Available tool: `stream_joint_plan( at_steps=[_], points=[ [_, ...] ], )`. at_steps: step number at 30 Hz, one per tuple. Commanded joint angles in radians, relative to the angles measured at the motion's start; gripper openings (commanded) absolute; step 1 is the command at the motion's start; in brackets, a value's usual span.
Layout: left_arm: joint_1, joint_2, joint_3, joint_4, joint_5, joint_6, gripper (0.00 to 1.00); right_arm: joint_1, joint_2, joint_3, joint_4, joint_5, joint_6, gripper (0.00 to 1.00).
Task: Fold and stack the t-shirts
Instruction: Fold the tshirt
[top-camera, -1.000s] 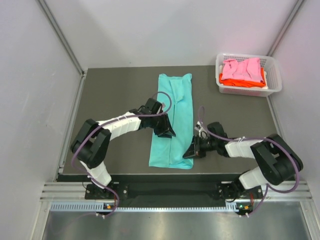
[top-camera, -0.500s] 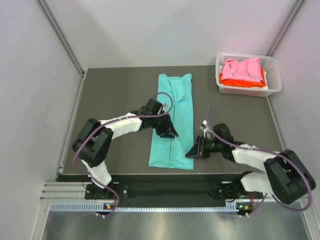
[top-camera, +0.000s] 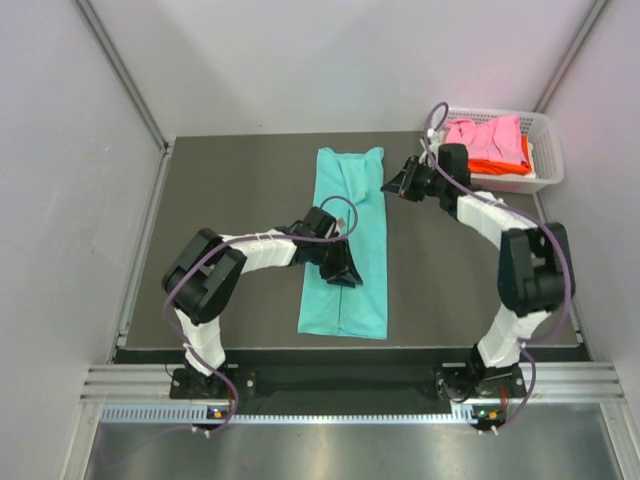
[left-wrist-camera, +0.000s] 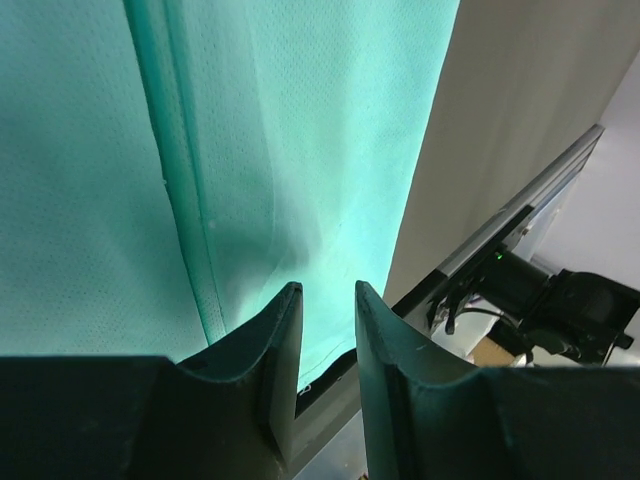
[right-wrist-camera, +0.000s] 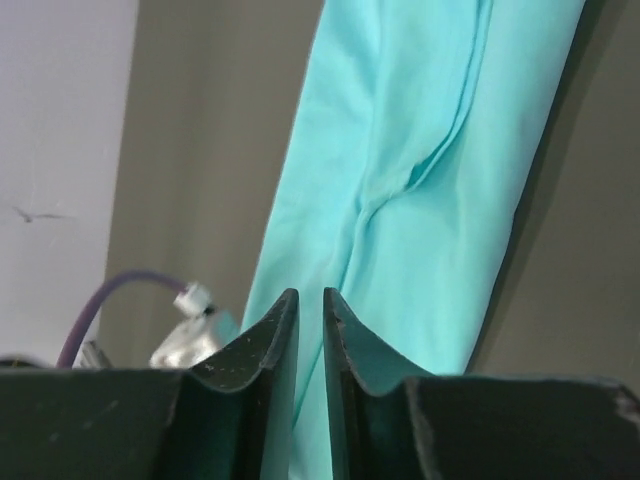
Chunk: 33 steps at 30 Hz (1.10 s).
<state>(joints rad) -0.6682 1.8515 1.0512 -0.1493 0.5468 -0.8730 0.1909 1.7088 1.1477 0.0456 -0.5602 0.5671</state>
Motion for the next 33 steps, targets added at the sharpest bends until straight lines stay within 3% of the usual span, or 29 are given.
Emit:
stream_joint_plan(
  at_steps=[1, 10, 16, 18, 22, 33],
  points=[
    [-0.008, 0.011, 0.03, 0.036, 0.018, 0.034, 0.32, -0.002, 0.176, 0.217, 0.043, 0.006, -0.019, 0.15],
    [-0.03, -0.012, -0.066, 0.085, 0.008, 0.052, 0.31, 0.015, 0.628, 0.637, 0.169, 0.051, 0.082, 0.12],
    [-0.037, 0.009, -0.088, 0.122, 0.018, 0.052, 0.3, 0.01, 0.793, 0.8, 0.093, 0.18, 0.085, 0.05],
    [-0.036, 0.023, -0.085, 0.123, 0.016, 0.051, 0.3, 0.005, 0.849, 0.858, -0.007, 0.216, 0.076, 0.04],
    [-0.037, 0.032, -0.083, 0.12, 0.022, 0.048, 0.3, -0.013, 0.833, 0.858, -0.076, 0.353, 0.054, 0.04],
    [-0.039, 0.032, -0.083, 0.09, 0.041, 0.057, 0.3, -0.008, 0.801, 0.917, 0.097, 0.174, 0.123, 0.05]
  ],
)
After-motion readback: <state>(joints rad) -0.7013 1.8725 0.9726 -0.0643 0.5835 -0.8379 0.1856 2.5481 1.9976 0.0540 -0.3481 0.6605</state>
